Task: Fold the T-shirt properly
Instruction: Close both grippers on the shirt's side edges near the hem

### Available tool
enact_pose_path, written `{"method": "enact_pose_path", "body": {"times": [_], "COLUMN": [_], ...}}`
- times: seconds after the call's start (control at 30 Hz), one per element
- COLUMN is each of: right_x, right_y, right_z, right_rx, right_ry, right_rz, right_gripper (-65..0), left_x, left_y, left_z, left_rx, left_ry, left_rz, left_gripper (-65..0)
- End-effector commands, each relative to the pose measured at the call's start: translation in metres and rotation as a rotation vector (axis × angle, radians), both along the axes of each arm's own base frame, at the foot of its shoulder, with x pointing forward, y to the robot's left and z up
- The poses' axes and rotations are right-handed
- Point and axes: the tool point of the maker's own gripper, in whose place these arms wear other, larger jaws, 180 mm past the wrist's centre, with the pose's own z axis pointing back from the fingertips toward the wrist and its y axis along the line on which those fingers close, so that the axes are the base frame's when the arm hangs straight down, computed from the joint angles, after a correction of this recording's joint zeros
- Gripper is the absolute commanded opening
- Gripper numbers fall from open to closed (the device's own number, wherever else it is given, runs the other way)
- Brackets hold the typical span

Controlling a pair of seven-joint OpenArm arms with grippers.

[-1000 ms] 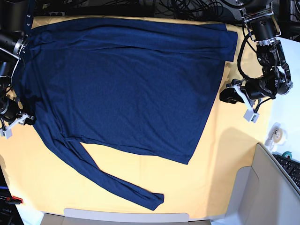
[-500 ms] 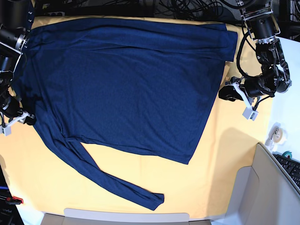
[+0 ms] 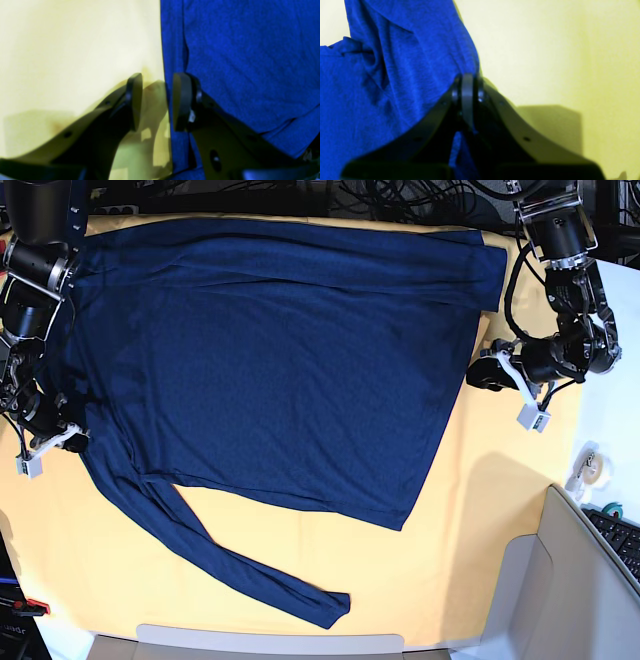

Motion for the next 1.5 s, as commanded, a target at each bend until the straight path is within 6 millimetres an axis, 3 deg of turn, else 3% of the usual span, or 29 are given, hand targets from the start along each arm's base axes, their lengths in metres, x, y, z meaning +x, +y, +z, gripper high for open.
{"method": "enact_pose_path", "body": {"times": [0.0, 0.1, 0.3, 0.43, 0.57, 0.73, 0.93, 1.07, 1.2, 1.47], "right_x": [-0.013, -0.014, -0.019, -0.019, -0.019, -0.020, -0.020, -0.020, -0.020, -0.020], "right_y": [0.003, 0.003, 0.014, 0.016, 0.019, 0.020, 0.021, 0.021, 0.021, 0.021], "right_z": [-0.012, -0.013, -0.024, -0.025, -0.026, -0.027, -0.028, -0.028, -0.028, -0.028], "right_rx": [-0.024, -0.024, -0.006, -0.002, 0.002, 0.003, 0.004, 0.004, 0.006, 0.006], "right_ry": [0.086, 0.090, 0.108, 0.108, 0.108, 0.111, 0.112, 0.112, 0.112, 0.112], "right_rz": [0.049, 0.050, 0.060, 0.062, 0.065, 0.065, 0.067, 0.067, 0.067, 0.067], "right_gripper": [-65.0, -65.0, -65.0, -65.0, -65.0, -65.0, -65.0, -65.0, -65.0, -65.0], "left_x": [0.014, 0.038, 0.102, 0.144, 0.165, 0.174, 0.183, 0.182, 0.177, 0.174], "left_y": [0.006, 0.008, 0.022, 0.005, -0.008, -0.030, -0.019, -0.018, -0.030, -0.074], "left_z": [0.017, 0.029, 0.021, 0.025, 0.020, 0.019, 0.006, 0.001, -0.007, -0.018], "left_rx": [-0.001, -0.044, -0.249, -0.306, -0.308, -0.326, -0.301, -0.280, -0.222, -0.220], "left_ry": [-0.067, -0.141, -0.146, -0.156, -0.162, -0.169, -0.131, -0.118, -0.098, -0.067], "left_rz": [0.013, 0.063, 0.267, 0.286, 0.303, 0.287, 0.466, 0.481, 0.415, 0.328], "left_gripper": [-46.7, -46.6, -45.1, -44.3, -44.3, -44.3, -42.9, -39.9, -39.9, -39.9]}}
